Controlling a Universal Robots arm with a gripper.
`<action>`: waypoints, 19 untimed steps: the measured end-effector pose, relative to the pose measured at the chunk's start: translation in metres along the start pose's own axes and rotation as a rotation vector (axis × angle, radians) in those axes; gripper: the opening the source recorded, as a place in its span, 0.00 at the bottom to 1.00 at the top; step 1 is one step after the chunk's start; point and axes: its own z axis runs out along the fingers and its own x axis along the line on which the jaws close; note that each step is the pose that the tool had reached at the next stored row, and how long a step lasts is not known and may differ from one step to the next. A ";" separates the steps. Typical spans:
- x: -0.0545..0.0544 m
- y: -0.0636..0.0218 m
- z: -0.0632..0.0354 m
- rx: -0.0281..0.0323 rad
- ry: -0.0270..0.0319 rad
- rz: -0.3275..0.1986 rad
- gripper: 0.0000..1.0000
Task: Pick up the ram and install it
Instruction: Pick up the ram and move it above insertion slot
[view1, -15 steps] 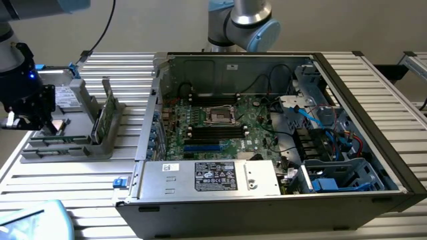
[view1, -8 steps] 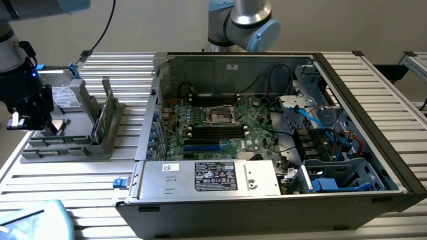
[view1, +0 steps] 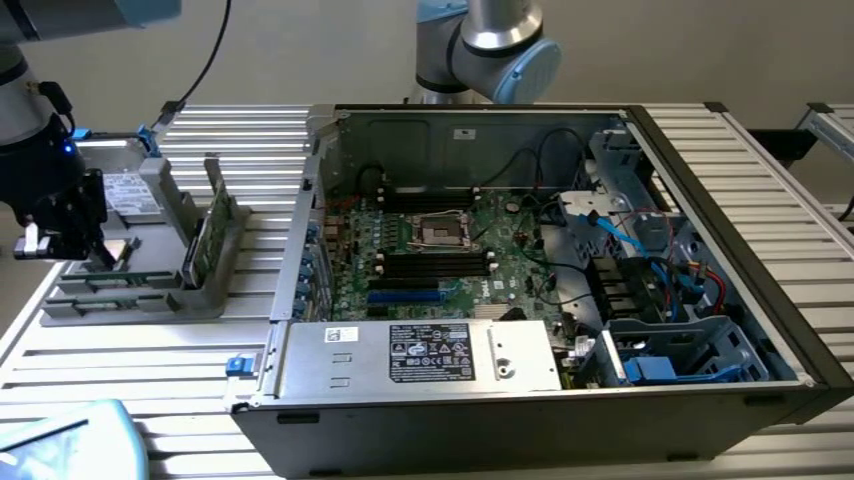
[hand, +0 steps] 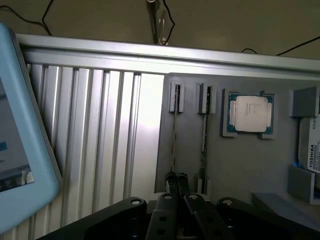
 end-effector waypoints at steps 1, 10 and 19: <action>0.000 0.0000 0.0000 0.0000 0.0000 0.000 0.10; 0.000 0.0000 0.0000 0.0000 0.0000 0.000 0.25; 0.000 0.0000 0.0000 0.0000 0.0000 0.000 0.33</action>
